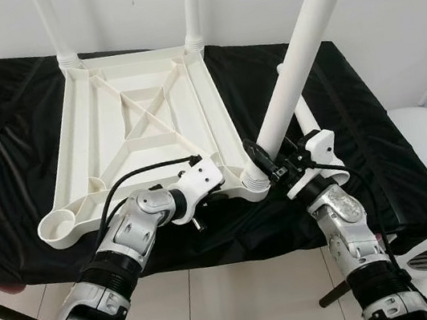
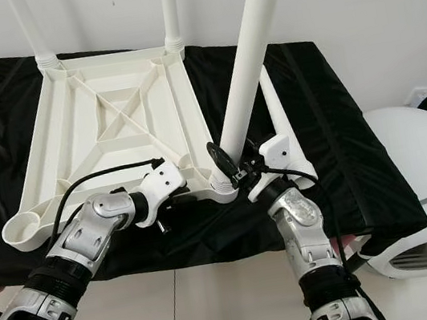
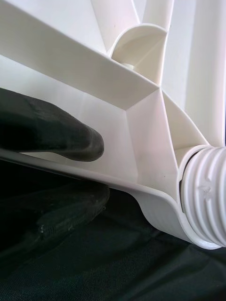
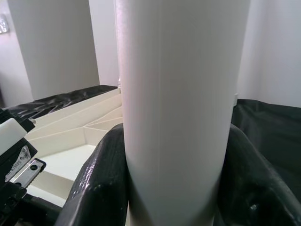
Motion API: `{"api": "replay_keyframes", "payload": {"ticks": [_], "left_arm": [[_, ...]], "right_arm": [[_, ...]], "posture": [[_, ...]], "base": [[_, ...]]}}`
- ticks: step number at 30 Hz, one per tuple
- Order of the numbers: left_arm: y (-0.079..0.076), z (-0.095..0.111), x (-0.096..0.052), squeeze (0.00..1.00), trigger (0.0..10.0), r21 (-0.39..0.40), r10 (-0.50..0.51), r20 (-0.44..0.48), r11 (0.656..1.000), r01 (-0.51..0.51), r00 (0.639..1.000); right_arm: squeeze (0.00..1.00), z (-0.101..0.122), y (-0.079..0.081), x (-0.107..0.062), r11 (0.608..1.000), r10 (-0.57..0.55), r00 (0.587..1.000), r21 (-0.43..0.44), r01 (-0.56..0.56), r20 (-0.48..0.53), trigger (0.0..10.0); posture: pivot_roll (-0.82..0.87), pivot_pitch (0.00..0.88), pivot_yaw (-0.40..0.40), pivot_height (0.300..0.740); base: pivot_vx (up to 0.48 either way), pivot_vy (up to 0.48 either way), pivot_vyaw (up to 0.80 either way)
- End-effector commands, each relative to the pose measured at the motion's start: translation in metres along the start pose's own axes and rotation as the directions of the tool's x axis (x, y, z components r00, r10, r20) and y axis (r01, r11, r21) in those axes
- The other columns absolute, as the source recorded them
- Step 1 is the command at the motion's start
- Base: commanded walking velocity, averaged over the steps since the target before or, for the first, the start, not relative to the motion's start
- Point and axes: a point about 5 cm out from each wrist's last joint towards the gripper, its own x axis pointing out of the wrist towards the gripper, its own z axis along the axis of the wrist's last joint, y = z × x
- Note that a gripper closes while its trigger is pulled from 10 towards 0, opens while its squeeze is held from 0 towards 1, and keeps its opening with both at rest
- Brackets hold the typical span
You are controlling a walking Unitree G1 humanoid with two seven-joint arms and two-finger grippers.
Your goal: Building children table
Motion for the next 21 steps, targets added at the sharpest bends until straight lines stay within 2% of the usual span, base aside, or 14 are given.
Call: {"api": "replay_keyframes", "payload": {"ticks": [1, 11, 21], "left_arm": [[-0.0011, 0.0175, 0.0001, 0.0, 10.0, 0.062, -0.036, 0.058, 0.998, 0.033, 0.998], [-0.0009, 0.0185, 0.0005, 0.0, 10.0, 0.064, -0.035, 0.06, 0.997, 0.032, 0.998], [-0.0005, 0.0187, 0.0, 0.0, 10.0, 0.063, -0.032, 0.06, 0.998, 0.028, 0.998]], "right_arm": [[0.0, -0.0313, 0.004, -0.0197, 0.998, -0.041, 0.984, 0.036, 0.047, -0.174, 10.0], [0.0, -0.0295, 0.0136, -0.0178, 0.999, -0.041, 0.983, 0.027, 0.047, -0.177, 10.0], [0.0, -0.0273, 0.014, -0.0137, 0.999, -0.035, 0.983, 0.016, 0.038, -0.179, 10.0]], "posture": [[0.01, 0.047, -0.034, 0.74], [0.01, 0.045, -0.034, 0.74], [0.01, 0.039, -0.038, 0.74]], "base": [[0.0, 0.0, 0.0], [0.0, 0.0, 0.0], [0.0, 0.0, 0.0]]}}
